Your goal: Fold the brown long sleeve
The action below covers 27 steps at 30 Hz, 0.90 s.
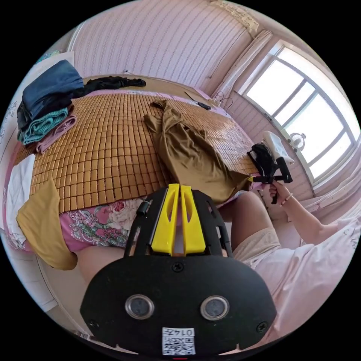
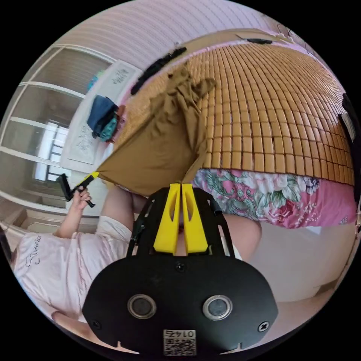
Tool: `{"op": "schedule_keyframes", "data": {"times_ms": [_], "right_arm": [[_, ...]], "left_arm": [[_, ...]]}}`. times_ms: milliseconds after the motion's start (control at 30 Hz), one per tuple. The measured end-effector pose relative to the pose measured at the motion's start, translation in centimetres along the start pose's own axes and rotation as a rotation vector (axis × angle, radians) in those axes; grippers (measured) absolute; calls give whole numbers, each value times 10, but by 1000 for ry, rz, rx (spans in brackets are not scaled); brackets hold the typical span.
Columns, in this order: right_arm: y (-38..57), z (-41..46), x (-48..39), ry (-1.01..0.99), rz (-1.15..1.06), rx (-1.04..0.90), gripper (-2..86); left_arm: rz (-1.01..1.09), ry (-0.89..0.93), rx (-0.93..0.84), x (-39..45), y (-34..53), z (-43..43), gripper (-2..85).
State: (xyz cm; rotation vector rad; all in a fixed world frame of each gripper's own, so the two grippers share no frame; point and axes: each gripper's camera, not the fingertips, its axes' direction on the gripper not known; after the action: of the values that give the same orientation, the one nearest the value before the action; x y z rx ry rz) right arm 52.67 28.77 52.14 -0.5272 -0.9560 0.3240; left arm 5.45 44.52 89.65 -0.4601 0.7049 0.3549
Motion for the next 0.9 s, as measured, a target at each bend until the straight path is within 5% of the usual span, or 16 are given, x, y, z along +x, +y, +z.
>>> {"op": "schedule_keyframes", "data": {"times_ms": [167,400,567,900], "right_arm": [[57,-144,-56,-549,-358,523,-2],[128,-315,-209,-709,-835,898,-2],[212,-430,-364,-415,-1021,1096,-2],[281,-476,-493,-32,-993,1152,-3]], "left_arm": [[55,122,360,10,4,-134,-10],[306,196,879,74,19,-355,-10],[482,98,1139,145,54,-503,-10],[546,-165,1251,198,120,-581,-10]]}}
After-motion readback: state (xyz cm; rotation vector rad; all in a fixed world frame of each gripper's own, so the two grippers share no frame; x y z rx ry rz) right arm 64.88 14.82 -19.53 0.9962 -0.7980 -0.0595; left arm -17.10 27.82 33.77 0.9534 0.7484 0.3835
